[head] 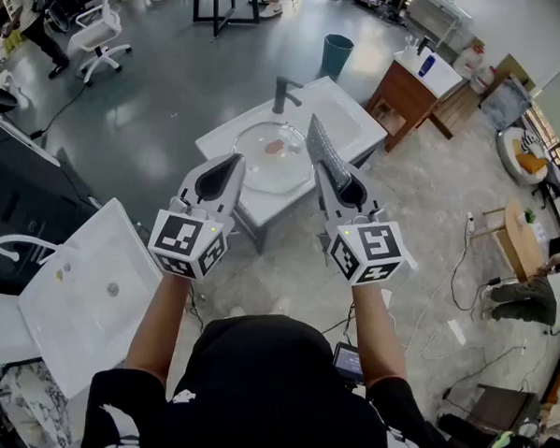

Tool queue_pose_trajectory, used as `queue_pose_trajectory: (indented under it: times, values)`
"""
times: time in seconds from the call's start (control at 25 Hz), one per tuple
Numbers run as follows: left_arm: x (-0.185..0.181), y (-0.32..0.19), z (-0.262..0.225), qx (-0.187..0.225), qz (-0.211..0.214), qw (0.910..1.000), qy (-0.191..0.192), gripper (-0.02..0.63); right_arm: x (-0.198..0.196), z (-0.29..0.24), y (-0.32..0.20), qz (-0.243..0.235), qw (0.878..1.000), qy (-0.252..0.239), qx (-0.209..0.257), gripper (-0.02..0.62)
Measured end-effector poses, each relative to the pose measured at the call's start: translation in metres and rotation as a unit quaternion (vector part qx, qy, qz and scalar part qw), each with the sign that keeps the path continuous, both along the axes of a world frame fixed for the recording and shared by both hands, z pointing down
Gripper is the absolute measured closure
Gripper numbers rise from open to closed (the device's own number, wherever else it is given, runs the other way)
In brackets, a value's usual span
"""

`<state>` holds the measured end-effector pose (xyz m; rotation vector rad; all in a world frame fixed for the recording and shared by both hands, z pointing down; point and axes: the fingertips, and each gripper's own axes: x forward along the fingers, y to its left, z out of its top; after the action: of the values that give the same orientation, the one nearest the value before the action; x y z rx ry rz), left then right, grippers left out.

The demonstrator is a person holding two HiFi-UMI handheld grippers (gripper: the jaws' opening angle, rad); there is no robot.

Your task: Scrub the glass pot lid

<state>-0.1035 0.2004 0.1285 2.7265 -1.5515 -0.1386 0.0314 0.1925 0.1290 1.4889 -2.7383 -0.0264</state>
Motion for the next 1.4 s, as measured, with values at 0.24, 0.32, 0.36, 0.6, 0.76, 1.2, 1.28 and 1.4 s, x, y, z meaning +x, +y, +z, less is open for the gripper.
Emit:
queue_pose_trajectory:
  times: [0.24, 0.32, 0.36, 0.6, 0.76, 1.2, 1.28, 1.4]
  values:
    - [0.010, -0.008, 0.000, -0.002, -0.002, 1.0000, -0.005, 0.601, 0.004, 0.000, -0.006, -0.016, 1.000, -0.001, 0.005, 0.528]
    - [0.015, -0.009, 0.002, -0.003, -0.001, 1.0000, -0.007, 0.601, 0.004, 0.003, -0.007, -0.020, 1.000, 0.004, 0.005, 0.528]
    - [0.017, -0.010, 0.003, -0.004, -0.001, 1.0000, -0.008, 0.601, 0.004, 0.005, -0.008, -0.022, 1.000, 0.005, 0.004, 0.528]
    - [0.036, -0.016, 0.010, -0.012, -0.008, 0.9998, -0.014, 0.601, 0.019, 0.014, -0.014, -0.031, 0.999, 0.008, -0.004, 0.528]
    - [0.052, -0.020, 0.016, -0.016, -0.014, 0.9996, -0.018, 0.601, 0.033, 0.021, -0.020, -0.040, 0.999, 0.010, -0.006, 0.528]
    - [0.076, -0.027, 0.024, -0.017, -0.031, 0.9994, -0.003, 0.601, 0.047, 0.044, -0.033, -0.083, 0.996, 0.028, -0.021, 0.528]
    - [0.074, -0.029, 0.026, -0.021, -0.036, 0.9991, -0.005, 0.601, 0.046, 0.044, -0.037, -0.087, 0.996, 0.026, -0.023, 0.528]
    - [0.066, -0.037, 0.028, -0.027, -0.041, 0.9988, -0.005, 0.601, 0.039, 0.045, -0.048, -0.092, 0.995, 0.024, -0.027, 0.528]
